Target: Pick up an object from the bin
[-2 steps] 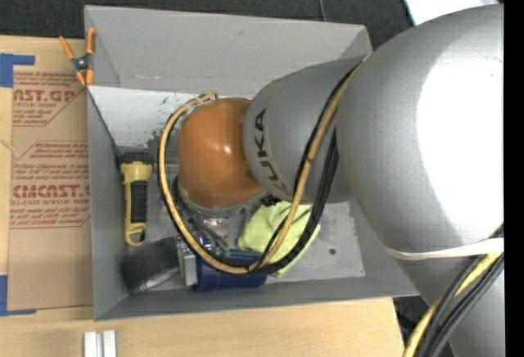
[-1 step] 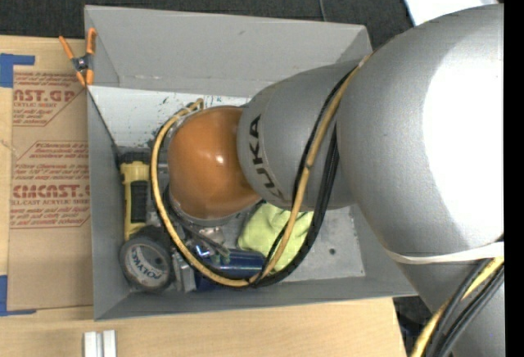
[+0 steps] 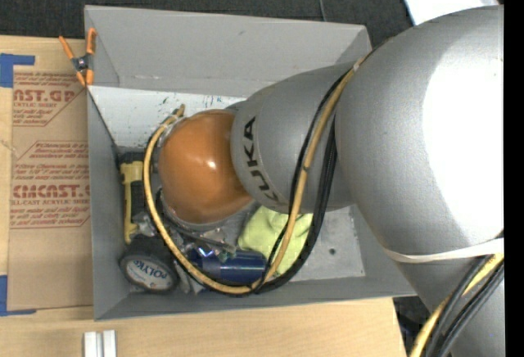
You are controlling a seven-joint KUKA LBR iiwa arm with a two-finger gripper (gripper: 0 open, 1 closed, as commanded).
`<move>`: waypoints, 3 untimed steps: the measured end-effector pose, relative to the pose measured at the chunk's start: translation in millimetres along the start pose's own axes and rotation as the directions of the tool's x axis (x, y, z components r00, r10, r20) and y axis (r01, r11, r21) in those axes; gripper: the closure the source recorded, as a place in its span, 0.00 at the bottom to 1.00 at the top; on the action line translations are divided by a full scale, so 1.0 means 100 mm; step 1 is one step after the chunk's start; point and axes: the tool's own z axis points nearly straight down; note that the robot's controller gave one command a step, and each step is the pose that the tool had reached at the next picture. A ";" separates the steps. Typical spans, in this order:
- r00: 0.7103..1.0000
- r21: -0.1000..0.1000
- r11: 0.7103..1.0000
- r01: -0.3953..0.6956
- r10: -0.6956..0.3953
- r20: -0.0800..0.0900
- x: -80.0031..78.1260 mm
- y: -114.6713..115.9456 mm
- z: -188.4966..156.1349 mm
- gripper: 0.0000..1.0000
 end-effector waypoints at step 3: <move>0.902 0.020 0.902 0.430 -0.431 0.025 -0.12 0.01 0.21 1.00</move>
Offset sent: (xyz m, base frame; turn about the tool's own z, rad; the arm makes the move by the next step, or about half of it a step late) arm -0.0012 0.0058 -0.0343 -0.4509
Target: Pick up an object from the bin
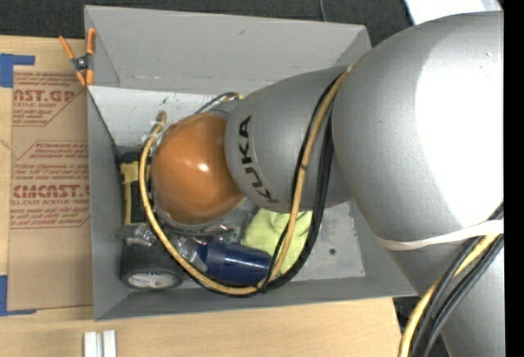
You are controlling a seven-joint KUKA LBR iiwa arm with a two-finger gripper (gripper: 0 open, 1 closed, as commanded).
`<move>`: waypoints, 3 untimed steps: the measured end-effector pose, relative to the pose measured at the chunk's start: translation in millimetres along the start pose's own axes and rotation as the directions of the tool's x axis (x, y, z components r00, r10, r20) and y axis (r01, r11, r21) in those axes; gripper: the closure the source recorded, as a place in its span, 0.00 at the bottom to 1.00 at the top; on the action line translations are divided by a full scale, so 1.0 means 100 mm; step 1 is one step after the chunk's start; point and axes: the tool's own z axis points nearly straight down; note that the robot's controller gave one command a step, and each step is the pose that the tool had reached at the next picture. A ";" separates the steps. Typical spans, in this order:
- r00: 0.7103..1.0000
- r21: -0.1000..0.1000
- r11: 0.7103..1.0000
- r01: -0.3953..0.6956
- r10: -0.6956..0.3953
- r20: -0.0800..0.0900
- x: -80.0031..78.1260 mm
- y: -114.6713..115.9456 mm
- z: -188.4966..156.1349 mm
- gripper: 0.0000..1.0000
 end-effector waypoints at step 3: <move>1.000 -0.012 1.000 0.001 -0.001 -0.012 0.04 0.04 -0.59 1.00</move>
Offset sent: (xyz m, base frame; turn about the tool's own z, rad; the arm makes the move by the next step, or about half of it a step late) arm -0.0012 -0.0005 0.0193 -0.0004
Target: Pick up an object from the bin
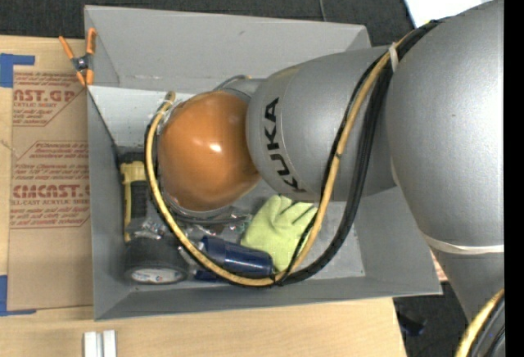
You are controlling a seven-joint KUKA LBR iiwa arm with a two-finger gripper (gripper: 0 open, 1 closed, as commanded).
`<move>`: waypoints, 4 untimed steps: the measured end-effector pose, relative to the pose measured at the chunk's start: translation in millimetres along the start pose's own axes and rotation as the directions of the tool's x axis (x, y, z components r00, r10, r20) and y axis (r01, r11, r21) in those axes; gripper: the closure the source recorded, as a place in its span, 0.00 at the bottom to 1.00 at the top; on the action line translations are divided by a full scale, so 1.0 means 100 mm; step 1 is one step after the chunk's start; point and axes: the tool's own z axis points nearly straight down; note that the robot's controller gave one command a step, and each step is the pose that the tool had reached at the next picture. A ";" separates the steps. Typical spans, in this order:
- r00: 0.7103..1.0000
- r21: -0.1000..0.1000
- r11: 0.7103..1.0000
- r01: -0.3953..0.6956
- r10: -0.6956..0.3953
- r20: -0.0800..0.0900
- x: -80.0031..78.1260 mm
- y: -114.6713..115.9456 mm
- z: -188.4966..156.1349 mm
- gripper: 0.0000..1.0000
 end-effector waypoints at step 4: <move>1.000 0.000 1.000 -0.001 0.001 0.002 0.00 0.00 -0.56 1.00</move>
Offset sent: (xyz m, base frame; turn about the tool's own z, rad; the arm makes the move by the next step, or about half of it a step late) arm 0.0004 0.0005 0.0188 0.0003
